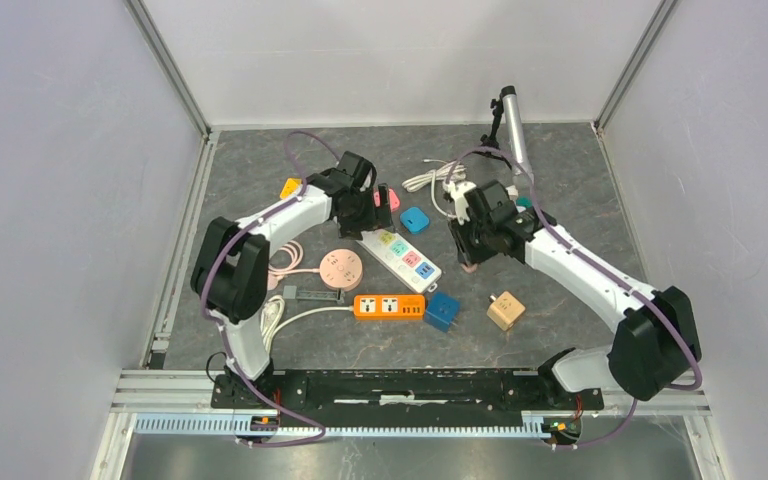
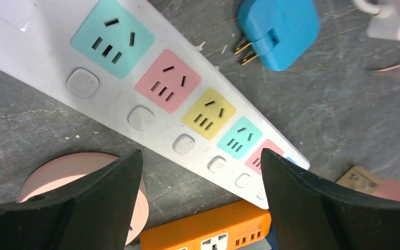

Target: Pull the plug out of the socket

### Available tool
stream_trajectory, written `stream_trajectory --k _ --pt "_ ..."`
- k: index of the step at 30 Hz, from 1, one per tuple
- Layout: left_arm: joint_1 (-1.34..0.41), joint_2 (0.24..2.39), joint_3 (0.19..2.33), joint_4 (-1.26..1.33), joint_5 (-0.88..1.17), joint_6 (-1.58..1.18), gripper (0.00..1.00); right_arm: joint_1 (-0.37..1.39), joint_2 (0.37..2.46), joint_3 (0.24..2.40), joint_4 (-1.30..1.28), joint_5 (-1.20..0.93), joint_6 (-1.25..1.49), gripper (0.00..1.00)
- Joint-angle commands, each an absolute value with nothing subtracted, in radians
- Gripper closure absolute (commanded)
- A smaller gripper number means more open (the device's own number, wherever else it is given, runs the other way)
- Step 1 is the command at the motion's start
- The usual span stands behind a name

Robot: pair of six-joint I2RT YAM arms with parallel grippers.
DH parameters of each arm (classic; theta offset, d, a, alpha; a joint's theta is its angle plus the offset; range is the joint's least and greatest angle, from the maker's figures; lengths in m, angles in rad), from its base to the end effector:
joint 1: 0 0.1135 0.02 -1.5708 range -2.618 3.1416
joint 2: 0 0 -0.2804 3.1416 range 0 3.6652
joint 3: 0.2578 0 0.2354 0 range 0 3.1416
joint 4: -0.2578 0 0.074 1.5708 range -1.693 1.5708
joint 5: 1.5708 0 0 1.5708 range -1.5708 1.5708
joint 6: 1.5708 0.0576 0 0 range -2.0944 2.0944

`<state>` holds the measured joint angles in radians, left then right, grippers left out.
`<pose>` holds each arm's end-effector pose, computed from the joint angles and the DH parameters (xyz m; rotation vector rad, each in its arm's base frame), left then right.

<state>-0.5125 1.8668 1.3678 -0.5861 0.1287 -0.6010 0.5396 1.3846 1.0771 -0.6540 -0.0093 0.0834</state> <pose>0.3377 -0.1985 0.2095 -0.0778 2.7503 -0.5107 0.2387 0.1436 0.2694 -0.5808 2.4854 0.2573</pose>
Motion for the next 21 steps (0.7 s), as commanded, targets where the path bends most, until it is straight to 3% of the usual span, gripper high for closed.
stream_trajectory --k 1,5,10,17,21 --pt "-0.515 1.774 1.386 -0.538 0.079 -0.535 0.09 0.542 1.343 0.974 -0.734 -0.036 0.137 0.90" --pt "-0.516 1.743 1.368 -0.538 0.059 -0.522 0.04 0.541 1.340 0.901 -0.728 -0.075 0.149 0.85" --pt "-0.513 1.714 1.341 -0.538 0.031 -0.523 0.00 0.542 1.347 0.846 -0.697 -0.123 0.123 0.71" --pt "-0.496 1.677 1.324 -0.551 -0.029 -0.521 0.00 0.541 1.353 0.882 -0.659 -0.118 0.079 0.24" --pt "-0.480 1.655 1.323 -0.560 -0.046 -0.512 0.00 0.540 1.325 0.963 -0.653 -0.110 0.047 0.15"
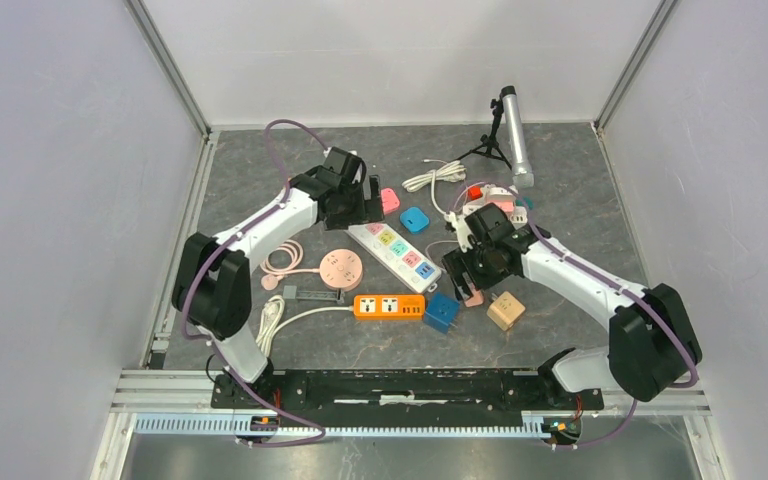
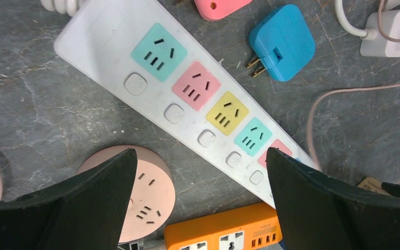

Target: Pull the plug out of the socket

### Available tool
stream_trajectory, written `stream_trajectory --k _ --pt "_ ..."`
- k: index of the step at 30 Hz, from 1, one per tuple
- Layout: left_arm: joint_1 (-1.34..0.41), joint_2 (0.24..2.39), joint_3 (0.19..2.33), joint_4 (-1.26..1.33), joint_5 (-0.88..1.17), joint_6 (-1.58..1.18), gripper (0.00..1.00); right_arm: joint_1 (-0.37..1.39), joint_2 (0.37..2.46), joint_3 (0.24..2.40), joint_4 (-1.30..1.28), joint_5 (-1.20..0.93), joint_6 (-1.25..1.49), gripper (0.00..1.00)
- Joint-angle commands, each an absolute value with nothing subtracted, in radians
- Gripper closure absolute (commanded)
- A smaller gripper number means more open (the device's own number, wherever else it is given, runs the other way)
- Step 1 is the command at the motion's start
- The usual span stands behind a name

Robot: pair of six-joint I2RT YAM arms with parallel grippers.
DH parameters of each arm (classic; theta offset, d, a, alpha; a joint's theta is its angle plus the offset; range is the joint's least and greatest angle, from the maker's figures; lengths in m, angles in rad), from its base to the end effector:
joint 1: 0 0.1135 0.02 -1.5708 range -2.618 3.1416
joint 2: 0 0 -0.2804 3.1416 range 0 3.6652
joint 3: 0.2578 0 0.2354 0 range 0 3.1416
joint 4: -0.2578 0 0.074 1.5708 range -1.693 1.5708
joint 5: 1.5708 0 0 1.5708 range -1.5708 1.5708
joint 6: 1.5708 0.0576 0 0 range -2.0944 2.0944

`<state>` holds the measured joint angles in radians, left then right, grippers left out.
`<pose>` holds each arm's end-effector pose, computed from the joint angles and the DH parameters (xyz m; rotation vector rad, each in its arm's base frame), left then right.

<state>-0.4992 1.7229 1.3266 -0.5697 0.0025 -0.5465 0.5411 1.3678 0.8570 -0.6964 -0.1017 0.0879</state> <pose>0.3252 -0.1775 0.2499 -0.0602 2.5885 -0.4062 0.2011 0.1276 0.2065 -0.6574 2.7344 0.2960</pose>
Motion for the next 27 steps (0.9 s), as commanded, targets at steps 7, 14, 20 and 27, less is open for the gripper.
stream_trajectory --k 7,14,20,27 --pt "-0.448 1.621 1.303 -0.561 -0.056 -0.516 0.00 0.513 1.295 1.126 -0.640 -0.028 0.037 0.14" --pt "-0.424 1.600 1.287 -0.558 -0.044 -0.525 0.00 0.434 1.307 1.149 -0.478 0.329 0.151 0.09" --pt "-0.415 1.596 1.278 -0.561 -0.025 -0.532 0.00 0.367 1.401 1.173 -0.413 0.374 0.251 0.04" --pt "-0.412 1.597 1.264 -0.562 -0.012 -0.542 0.00 0.328 1.477 1.180 -0.344 0.402 0.295 0.02"
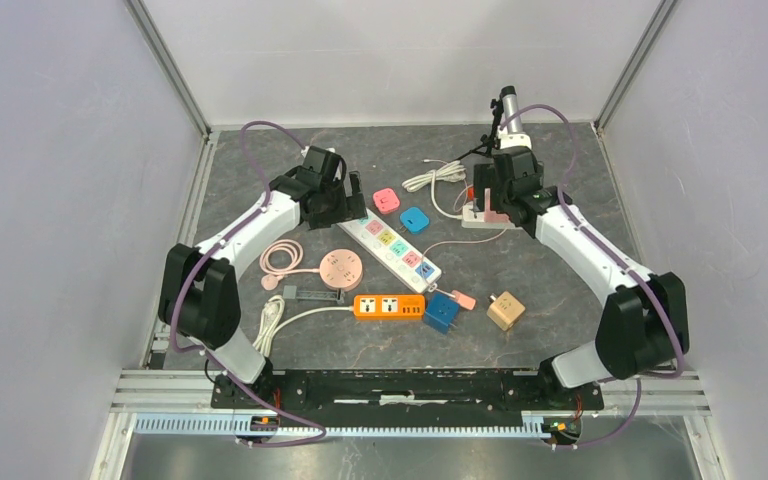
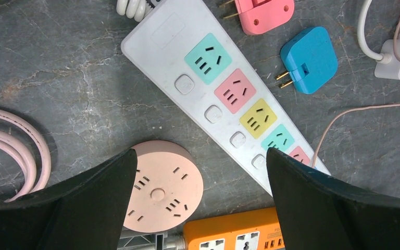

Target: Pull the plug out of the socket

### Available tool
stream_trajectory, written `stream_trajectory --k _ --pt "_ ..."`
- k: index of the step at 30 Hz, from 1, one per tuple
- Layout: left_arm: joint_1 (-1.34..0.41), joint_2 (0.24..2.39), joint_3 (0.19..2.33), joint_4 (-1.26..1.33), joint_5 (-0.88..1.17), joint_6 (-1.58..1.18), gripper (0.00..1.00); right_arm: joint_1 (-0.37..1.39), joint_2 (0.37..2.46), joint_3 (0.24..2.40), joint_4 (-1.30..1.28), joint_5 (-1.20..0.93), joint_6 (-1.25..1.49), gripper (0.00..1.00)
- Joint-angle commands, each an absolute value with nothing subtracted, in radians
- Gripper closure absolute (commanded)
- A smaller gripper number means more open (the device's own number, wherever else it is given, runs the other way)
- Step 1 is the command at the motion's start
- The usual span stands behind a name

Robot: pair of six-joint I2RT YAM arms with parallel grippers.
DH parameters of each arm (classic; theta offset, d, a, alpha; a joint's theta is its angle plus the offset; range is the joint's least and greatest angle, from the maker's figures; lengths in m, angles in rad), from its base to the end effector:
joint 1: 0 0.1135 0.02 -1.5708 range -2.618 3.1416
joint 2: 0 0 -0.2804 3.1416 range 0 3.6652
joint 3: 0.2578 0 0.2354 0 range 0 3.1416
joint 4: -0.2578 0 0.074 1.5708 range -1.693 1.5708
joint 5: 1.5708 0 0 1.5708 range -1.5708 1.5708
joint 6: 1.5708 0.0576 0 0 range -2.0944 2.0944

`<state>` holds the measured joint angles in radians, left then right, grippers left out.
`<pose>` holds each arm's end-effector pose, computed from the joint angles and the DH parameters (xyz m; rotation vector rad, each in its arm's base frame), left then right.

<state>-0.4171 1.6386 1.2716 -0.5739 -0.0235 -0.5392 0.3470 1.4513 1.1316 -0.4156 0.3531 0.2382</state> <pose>0.3210 -0.1408 0.2613 -0.1652 2.5437 -0.3555 0.3044 0.0889 0.2914 0.0555 2.2527 -0.0961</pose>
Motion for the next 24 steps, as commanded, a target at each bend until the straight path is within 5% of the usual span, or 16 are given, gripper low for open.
stream_trajectory --k 1,17,24 --pt "-0.412 1.597 1.263 -0.561 -0.011 -0.542 0.00 0.324 1.484 1.179 -0.337 0.407 0.304 0.02" --pt "-0.405 1.619 1.279 -0.560 0.017 -0.552 0.00 0.294 1.554 1.101 -0.170 0.347 0.355 0.04" --pt "-0.399 1.620 1.275 -0.560 0.029 -0.555 0.00 0.294 1.557 1.074 -0.157 0.318 0.340 0.23"
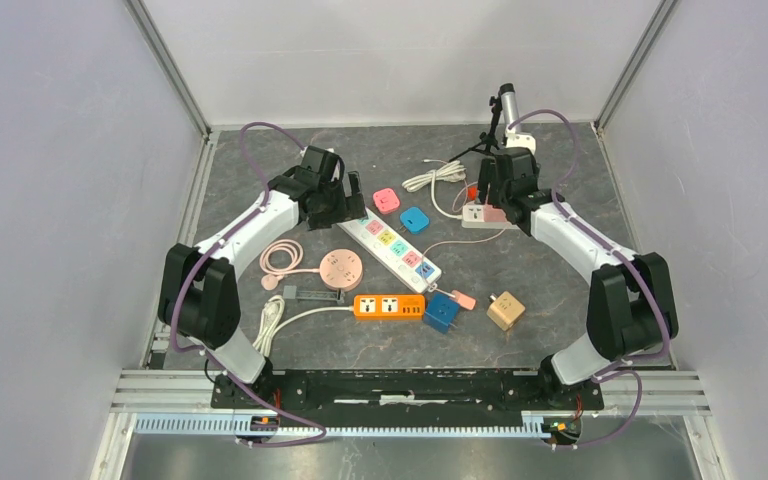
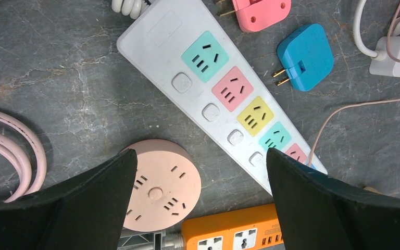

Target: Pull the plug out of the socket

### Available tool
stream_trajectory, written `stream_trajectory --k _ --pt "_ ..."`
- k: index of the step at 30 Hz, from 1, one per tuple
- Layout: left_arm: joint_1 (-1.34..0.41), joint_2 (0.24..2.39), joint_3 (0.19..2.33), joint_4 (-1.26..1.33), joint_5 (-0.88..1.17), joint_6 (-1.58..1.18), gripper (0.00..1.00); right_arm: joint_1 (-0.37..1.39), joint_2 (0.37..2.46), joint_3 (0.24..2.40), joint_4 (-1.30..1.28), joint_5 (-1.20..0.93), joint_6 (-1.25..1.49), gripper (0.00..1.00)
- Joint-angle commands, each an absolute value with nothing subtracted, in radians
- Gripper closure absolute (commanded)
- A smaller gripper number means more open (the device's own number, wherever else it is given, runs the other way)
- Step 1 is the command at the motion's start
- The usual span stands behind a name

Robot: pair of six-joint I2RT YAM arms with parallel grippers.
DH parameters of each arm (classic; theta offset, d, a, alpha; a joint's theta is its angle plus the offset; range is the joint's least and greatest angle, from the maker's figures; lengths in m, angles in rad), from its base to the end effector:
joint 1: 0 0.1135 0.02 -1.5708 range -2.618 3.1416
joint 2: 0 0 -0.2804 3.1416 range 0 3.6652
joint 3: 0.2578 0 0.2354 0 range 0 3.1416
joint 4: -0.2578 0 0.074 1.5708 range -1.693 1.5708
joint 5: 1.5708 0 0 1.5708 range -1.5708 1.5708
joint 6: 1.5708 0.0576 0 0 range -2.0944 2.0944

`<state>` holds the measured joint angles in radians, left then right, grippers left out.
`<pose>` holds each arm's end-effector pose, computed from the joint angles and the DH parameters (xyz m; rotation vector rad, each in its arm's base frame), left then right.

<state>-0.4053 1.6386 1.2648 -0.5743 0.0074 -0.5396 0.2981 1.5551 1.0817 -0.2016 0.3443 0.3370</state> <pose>0.3211 -0.1382 0.2591 -0.1690 2.5582 -0.3839 0.3361 0.0829 0.2634 0.2258 2.1882 -0.0332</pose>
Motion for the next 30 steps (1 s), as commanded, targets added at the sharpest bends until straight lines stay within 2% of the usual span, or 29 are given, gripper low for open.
stream_trajectory --k 1,6,12,21,30 --pt "-0.397 1.618 1.273 -0.560 0.030 -0.554 0.00 0.295 1.558 1.073 -0.162 0.314 0.338 0.27" --pt "-0.397 1.618 1.275 -0.559 0.037 -0.557 0.00 0.294 1.538 1.048 -0.160 0.275 0.305 0.40" --pt "-0.397 1.608 1.280 -0.552 0.053 -0.559 0.00 0.295 1.491 1.014 -0.140 0.146 0.254 0.46" --pt "-0.398 1.597 1.265 -0.488 0.171 -0.559 0.00 0.299 1.443 0.993 -0.171 -0.130 0.249 0.48" --pt "-0.456 1.597 1.210 -0.297 0.346 -0.644 0.03 0.339 1.469 1.009 -0.242 -0.170 0.184 0.45"
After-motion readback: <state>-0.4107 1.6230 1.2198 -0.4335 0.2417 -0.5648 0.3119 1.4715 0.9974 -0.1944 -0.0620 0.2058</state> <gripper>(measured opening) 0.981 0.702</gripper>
